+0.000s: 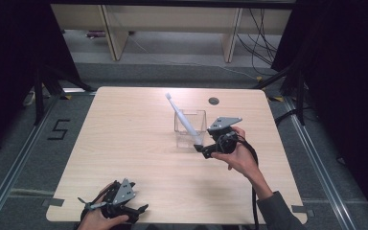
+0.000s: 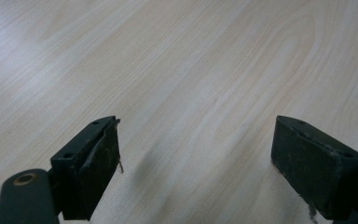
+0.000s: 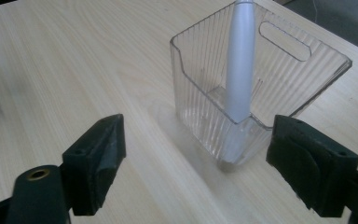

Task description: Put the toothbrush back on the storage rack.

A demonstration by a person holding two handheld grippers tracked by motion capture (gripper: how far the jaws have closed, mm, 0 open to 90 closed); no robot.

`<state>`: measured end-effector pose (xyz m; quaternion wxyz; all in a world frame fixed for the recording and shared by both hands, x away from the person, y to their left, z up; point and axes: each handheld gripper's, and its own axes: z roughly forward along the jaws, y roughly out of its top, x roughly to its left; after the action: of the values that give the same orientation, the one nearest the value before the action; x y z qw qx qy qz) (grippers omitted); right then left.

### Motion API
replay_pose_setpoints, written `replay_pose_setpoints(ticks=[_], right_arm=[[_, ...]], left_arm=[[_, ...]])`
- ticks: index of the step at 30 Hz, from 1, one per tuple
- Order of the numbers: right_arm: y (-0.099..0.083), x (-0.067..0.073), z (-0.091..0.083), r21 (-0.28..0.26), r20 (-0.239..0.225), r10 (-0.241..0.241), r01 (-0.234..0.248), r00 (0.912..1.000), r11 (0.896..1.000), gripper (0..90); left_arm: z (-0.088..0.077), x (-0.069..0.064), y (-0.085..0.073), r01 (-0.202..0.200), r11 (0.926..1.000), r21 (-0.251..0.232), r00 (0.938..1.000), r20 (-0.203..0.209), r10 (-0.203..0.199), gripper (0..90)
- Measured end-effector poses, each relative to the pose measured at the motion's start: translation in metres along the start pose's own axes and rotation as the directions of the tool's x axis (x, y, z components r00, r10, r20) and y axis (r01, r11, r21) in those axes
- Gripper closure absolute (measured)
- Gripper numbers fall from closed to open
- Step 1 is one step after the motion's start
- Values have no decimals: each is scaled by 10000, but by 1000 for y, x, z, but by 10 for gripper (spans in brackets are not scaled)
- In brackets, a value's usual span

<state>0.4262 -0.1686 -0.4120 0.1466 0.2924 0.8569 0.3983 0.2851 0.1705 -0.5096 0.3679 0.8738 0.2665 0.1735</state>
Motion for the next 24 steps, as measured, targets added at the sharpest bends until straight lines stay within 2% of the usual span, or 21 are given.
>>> replay_pose_setpoints(ticks=[1,2,3,6,7,10,13,14,19,20,21,23,24], right_arm=[[-1,0,0,43,-9,-128,128,9999,9999,184],[-2,0,0,-17,85,-220,220,9997,9998,176],[-4,2,0,-6,141,-134,134,9998,9999,172],[-5,3,-1,-21,6,-293,293,9996,9996,172],[-6,5,-2,-38,84,-170,170,9998,9998,172],[-9,7,-3,-45,-55,-255,255,9997,9997,172],[-13,8,-4,-59,-14,-159,159,9999,9999,172],[-14,8,-4,-141,21,-267,267,9996,9995,172],[-24,10,-5,4,25,61,-61,10000,10000,173],[-27,10,-5,-21,-65,-82,81,9999,10000,174],[-29,12,-5,6,-16,165,-165,9999,9999,174],[-30,12,-7,104,1,247,-246,9997,9996,174],[-32,11,-6,-42,-53,20,-21,10000,10000,174]], left_arm=[[-2,2,0,-302,9992,278,9995,-51,304,150],[-2,2,0,-356,9989,298,9993,-70,358,151],[-1,2,0,-312,9991,283,9995,-77,314,151],[-1,2,0,-316,9991,284,9995,-88,319,151],[-1,2,0,-335,9990,306,9994,-67,337,150],[0,1,0,-154,9997,196,9999,-57,156,150],[-1,2,0,-321,9990,326,9994,-93,324,151],[-1,2,0,-314,9990,319,9994,-102,318,150],[-1,2,0,-265,9992,295,9996,-49,267,150],[-1,2,0,-269,9992,298,9996,-53,270,150],[0,2,0,-276,9992,305,9996,-45,278,150],[-1,2,0,-258,9992,297,9997,-41,260,151],[-1,3,0,-362,9987,362,9993,-83,365,150]])
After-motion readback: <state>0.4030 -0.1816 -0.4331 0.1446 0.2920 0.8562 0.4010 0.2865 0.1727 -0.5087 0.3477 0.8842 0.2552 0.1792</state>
